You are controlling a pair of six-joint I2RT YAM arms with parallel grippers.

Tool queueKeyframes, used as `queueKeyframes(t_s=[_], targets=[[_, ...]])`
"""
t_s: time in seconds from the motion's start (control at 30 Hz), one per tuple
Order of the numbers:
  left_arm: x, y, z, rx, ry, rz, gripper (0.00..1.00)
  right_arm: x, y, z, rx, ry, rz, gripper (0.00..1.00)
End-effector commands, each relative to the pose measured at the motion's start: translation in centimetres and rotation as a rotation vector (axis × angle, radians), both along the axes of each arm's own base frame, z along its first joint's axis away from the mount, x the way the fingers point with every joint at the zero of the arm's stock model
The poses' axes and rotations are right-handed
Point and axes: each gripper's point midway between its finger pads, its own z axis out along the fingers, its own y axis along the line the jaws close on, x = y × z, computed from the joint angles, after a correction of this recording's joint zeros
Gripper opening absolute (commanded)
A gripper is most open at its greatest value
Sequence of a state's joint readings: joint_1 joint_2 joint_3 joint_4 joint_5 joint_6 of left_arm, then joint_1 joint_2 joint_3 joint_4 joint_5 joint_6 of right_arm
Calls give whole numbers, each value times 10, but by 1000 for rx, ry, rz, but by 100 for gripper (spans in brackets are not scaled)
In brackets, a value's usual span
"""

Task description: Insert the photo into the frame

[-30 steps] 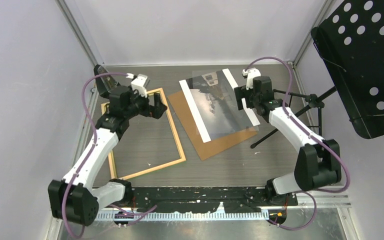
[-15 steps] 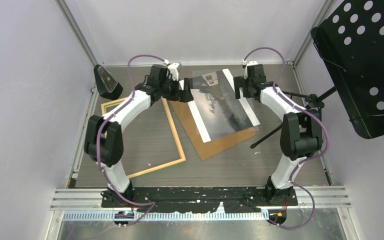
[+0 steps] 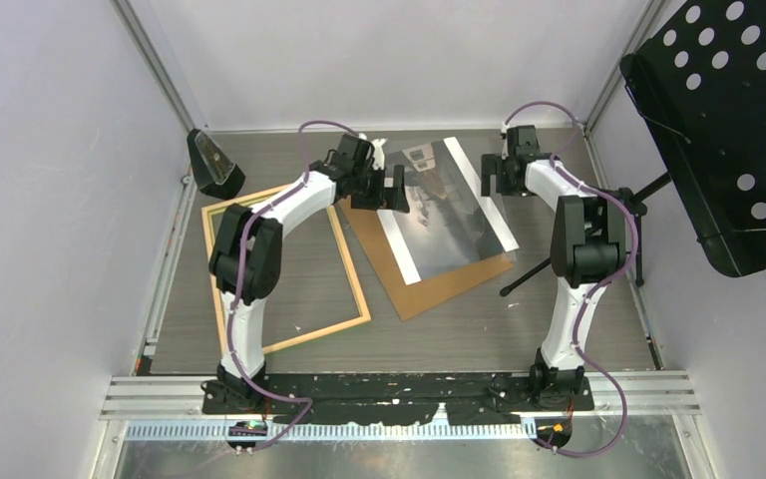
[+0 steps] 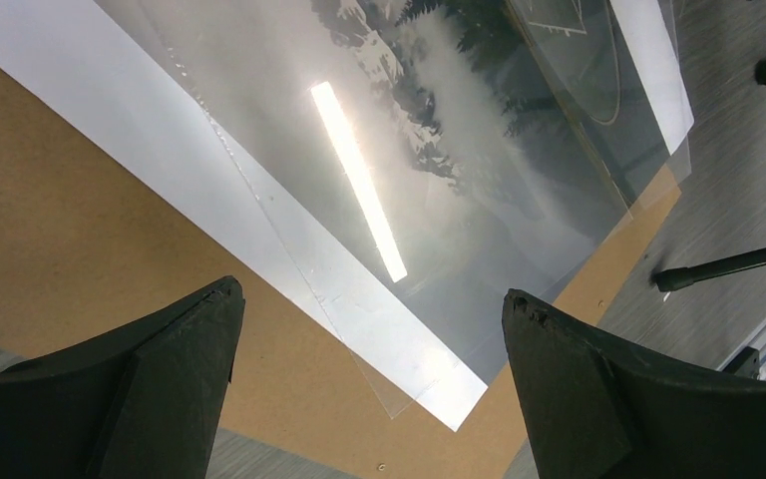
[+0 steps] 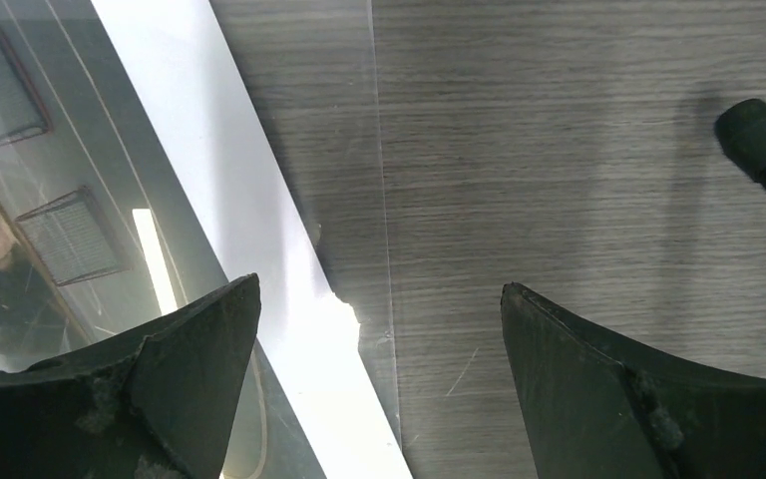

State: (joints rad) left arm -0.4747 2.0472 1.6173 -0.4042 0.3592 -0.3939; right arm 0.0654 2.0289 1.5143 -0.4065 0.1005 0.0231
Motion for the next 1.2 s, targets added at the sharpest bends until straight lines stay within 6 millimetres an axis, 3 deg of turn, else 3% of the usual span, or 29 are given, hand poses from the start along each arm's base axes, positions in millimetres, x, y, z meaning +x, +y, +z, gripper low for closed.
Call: queueKeyframes(t_s=[0.0,0.47,0.73,1.17], targets=[[-2,-13,3,-7,28,-3,99,14,9,9,64,-24,11,97],[-19,-17,-18,24,92,-2,99,14,21,-7,153,30,42,99],[-26,-13,-27,48,130,25,99,8,18,-16,209,76,29,100],[-41,-25,-44,11,244,34,99,3,13,-30,290,131,18,100]])
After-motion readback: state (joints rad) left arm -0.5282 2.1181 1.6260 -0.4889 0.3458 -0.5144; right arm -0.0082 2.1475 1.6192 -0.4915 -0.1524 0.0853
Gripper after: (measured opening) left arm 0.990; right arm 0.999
